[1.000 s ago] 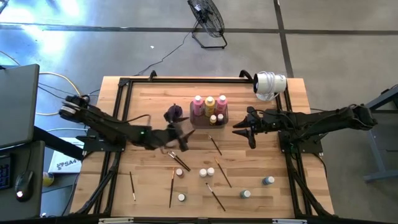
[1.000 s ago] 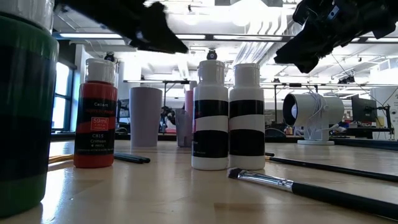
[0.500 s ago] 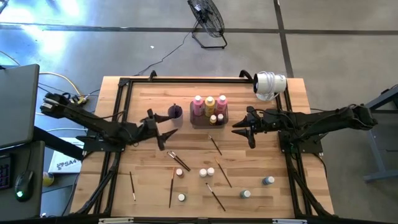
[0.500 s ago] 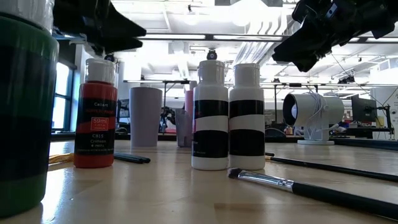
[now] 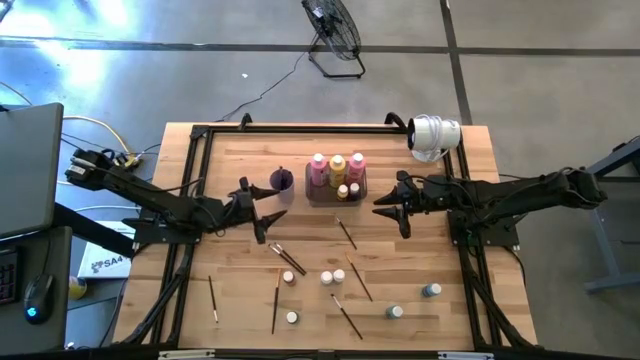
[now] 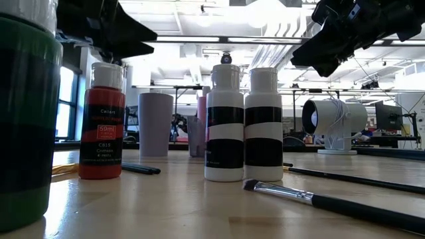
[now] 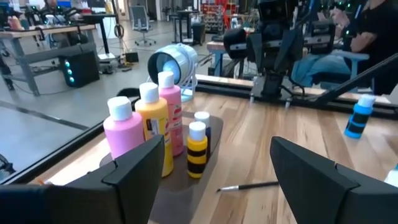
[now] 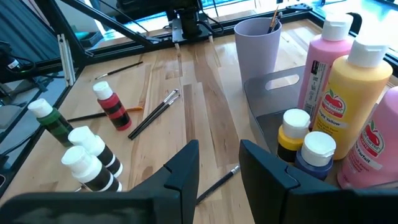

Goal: Pick & Place Paint Supplies
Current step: Put the small red paint bottle into the gray bin

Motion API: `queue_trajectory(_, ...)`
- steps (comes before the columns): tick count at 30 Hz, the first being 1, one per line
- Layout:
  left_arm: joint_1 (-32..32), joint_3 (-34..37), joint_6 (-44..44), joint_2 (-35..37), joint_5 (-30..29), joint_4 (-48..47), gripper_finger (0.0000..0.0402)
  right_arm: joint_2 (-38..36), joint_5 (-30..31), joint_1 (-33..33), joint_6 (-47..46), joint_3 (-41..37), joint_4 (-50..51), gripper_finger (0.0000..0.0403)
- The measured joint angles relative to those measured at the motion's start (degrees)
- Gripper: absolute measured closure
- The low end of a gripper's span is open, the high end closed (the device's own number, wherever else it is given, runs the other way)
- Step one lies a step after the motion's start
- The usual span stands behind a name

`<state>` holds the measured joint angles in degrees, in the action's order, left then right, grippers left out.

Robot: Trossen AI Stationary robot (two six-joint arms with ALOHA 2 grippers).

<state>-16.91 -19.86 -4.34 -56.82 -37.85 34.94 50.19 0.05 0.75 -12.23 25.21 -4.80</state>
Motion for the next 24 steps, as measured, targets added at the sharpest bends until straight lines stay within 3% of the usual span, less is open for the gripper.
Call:
queue_trajectory(7, 0.0, 0.0, -3.4, 0.0, 0.0, 3.6, 0.0114, 0.0, 0.0, 0.0, 0.0, 0.0, 0.0, 0.0297)
queue_trajectory(13, 0.0, 0.0, -0.2, 0.0, 1.5, 1.7, 0.0114, 0.0, 0.0, 0.0, 0.0, 0.0, 0.0, 0.0299)
queue_trajectory(15, 0.0, 0.0, -0.3, 0.1, 5.2, -1.5, 0.0114, 0.0, 0.0, 0.0, 0.0, 0.0, 0.1, 0.0298)
queue_trajectory(19, -1.7, 0.0, 7.4, 1.6, 19.1, -9.4, 0.0114, 0.0, 0.0, 0.0, 0.0, 0.0, 0.9, 0.0298)
queue_trajectory(24, -3.0, 0.0, 16.1, 2.0, 29.6, -9.3, 0.0114, 0.0, 0.0, 0.0, 0.0, 0.0, 1.3, 0.0298)
